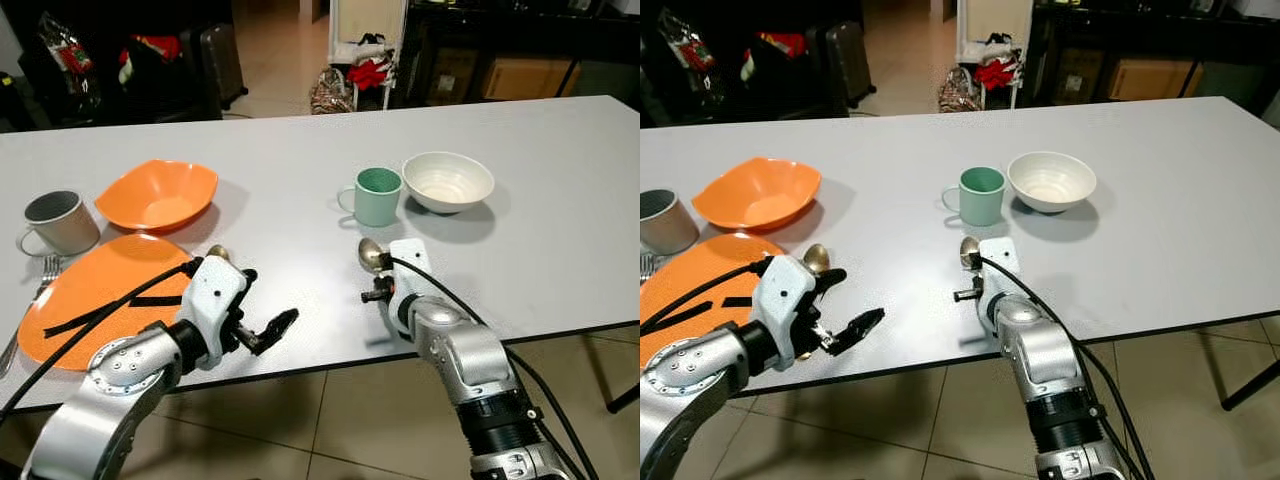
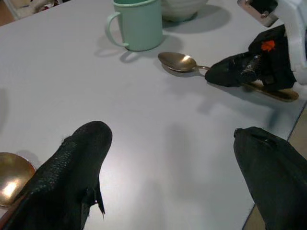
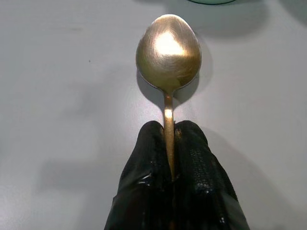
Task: Setting the table
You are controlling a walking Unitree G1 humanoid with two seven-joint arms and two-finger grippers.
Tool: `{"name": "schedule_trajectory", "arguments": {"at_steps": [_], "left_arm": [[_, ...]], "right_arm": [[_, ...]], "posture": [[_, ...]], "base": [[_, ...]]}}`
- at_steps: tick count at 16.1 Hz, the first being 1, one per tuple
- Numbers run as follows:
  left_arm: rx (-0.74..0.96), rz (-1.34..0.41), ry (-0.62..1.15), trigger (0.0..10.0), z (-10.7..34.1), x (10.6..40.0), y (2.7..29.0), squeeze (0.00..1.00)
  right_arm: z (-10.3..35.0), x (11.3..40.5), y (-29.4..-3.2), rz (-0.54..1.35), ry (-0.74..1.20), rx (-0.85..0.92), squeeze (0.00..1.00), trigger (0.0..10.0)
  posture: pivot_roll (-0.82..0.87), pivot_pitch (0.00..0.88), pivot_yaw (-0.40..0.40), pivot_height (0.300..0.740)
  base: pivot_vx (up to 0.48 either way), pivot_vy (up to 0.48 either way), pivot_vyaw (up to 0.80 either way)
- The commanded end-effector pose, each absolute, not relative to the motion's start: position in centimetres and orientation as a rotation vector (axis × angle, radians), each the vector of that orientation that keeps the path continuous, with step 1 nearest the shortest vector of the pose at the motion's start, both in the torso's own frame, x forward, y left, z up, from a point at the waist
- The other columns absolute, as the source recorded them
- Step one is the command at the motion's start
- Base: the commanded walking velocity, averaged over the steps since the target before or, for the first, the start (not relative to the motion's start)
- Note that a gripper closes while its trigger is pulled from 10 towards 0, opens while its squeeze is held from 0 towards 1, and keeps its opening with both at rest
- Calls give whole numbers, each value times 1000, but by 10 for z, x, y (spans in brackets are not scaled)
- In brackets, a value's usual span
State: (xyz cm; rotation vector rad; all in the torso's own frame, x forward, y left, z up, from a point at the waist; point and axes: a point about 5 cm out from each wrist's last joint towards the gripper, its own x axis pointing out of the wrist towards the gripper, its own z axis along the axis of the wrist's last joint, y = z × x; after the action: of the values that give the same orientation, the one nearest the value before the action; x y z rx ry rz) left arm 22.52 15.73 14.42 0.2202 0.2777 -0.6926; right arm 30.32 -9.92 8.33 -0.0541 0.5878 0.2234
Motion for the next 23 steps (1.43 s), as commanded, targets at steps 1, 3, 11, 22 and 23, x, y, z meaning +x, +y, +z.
{"name": "schedule_trajectory", "arguments": {"at_steps": [1, 3, 11, 22, 23], "left_arm": [[230, -711, 279, 10000, 146, 223, 155, 0], [232, -719, 285, 10000, 146, 222, 155, 0], [236, -739, 296, 10000, 148, 222, 152, 0], [132, -632, 254, 10000, 154, 233, 152, 0], [110, -608, 248, 10000, 155, 234, 153, 0]], "right_arm": [[85, 307, -100, 212, 582, -46, 0, 10000], [81, 308, -98, 220, 592, -43, 0, 10000], [70, 315, -92, 254, 573, -72, 839, 10000], [149, 295, -105, 370, 309, -57, 1000, 10000], [155, 290, -107, 382, 283, -44, 1000, 10000]], "posture": [[-4, 0, 44, 740], [2, 0, 44, 740], [8, 0, 52, 740], [-45, 0, 66, 740], [-49, 0, 65, 740]], "base": [[0, 0, 0], [0, 0, 0], [0, 0, 0], [0, 0, 0], [0, 0, 0]]}}
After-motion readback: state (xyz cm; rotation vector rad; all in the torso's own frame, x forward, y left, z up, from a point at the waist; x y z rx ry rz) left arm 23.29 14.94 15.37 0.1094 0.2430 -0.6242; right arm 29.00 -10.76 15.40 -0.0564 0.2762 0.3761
